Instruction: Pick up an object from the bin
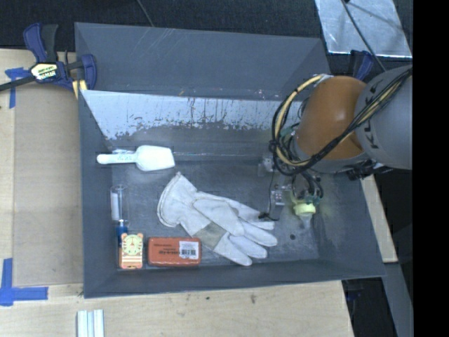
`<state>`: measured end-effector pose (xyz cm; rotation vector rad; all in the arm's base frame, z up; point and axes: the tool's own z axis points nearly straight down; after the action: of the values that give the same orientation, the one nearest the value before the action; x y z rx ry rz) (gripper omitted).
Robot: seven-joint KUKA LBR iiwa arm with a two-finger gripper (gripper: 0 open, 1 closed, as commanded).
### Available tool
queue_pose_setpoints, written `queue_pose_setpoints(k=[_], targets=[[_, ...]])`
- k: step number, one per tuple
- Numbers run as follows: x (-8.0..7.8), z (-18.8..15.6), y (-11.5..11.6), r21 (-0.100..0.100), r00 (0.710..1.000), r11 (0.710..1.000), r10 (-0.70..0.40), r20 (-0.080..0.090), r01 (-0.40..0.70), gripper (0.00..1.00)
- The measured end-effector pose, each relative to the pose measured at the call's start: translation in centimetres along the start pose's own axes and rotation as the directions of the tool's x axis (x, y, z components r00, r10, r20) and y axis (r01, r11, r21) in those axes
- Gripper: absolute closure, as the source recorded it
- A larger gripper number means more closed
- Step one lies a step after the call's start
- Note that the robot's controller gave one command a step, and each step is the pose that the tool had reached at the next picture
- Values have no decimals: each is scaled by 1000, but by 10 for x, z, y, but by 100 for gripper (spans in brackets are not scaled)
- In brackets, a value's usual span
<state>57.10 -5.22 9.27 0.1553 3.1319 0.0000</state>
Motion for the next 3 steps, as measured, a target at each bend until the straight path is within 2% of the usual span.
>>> queue_pose_setpoints(k=[1,2,3], targets=[[9,0,9,0,1000,1000,25,-6,-25,0],[40,-7,2,1,999,999,45,-3,-45,0],[38,22,9,1,986,986,167,-5,-167,0]])
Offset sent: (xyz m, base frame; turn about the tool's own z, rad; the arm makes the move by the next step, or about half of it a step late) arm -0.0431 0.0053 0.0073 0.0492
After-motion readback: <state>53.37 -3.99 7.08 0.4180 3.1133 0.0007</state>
